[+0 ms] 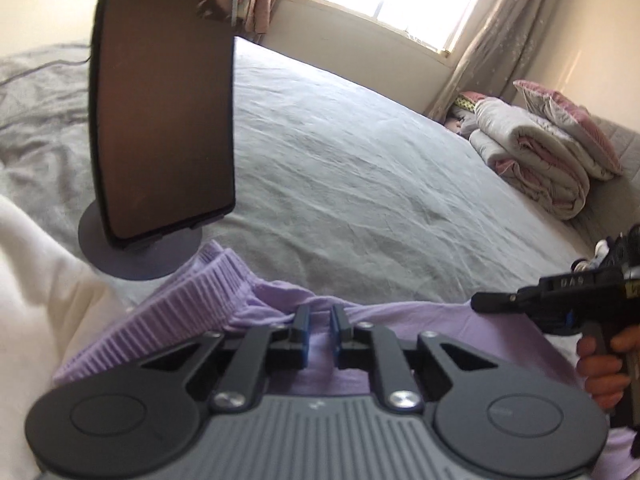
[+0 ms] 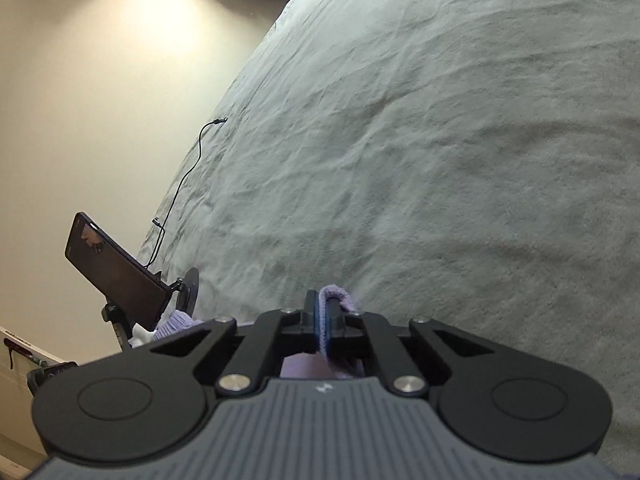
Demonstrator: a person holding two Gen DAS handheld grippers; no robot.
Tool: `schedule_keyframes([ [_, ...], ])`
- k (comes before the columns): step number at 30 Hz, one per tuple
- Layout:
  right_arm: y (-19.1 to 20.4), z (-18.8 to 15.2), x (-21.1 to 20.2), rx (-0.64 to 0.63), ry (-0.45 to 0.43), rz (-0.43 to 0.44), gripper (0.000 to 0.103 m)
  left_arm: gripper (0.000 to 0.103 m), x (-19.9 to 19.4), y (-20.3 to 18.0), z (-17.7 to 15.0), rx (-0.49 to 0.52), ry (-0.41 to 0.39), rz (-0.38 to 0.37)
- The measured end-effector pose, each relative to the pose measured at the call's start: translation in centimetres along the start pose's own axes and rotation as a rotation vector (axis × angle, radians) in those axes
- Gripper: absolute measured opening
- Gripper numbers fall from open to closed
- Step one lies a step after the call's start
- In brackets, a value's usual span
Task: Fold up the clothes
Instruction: 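Fold the strip end toward the collar with the right gripper and release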
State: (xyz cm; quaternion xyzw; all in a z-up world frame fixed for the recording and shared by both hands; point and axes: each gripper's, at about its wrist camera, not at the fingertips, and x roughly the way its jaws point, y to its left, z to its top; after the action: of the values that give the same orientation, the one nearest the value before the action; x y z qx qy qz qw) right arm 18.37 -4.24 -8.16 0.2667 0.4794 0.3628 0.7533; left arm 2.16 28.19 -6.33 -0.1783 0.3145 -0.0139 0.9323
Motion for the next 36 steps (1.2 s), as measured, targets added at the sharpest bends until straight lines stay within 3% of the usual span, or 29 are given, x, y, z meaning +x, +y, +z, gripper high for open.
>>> schedule_keyframes([
  [4, -0.9, 0.3, -0.9, 0.023, 0.04, 0.033, 0.006, 0.019, -0.4, -0.8, 0.0, 0.054, -0.004, 0.02],
  [8, -1.0, 0.3, -2.8, 0.022, 0.027, 0.013, 0.015, 0.036, -0.9, -2.1, -0.1, 0.106, -0.006, 0.006],
  [12, -0.5, -0.1, -5.5, -0.011, -0.022, -0.047, 0.036, 0.044, -0.5, -4.2, -0.1, 0.191, 0.008, -0.044],
  [20, -1.6, -3.7, -13.1, -0.091, -0.094, -0.206, 0.039, 0.053, 1.6, -9.5, 0.0, 0.356, 0.038, -0.142],
  [28, -3.6, -7.5, -21.1, -0.133, -0.154, -0.376, 0.039, 0.056, 5.0, -11.6, 1.0, 0.304, 0.113, -0.229],
  [33, -4.8, -8.7, -26.3, -0.141, -0.208, -0.513, 0.04, 0.056, 6.9, -13.5, 1.0, 0.383, 0.166, -0.235],
  [36, -5.7, -9.8, -29.2, -0.146, -0.23, -0.617, 0.041, 0.055, 7.3, -13.9, 0.7, 0.401, 0.159, -0.229],
])
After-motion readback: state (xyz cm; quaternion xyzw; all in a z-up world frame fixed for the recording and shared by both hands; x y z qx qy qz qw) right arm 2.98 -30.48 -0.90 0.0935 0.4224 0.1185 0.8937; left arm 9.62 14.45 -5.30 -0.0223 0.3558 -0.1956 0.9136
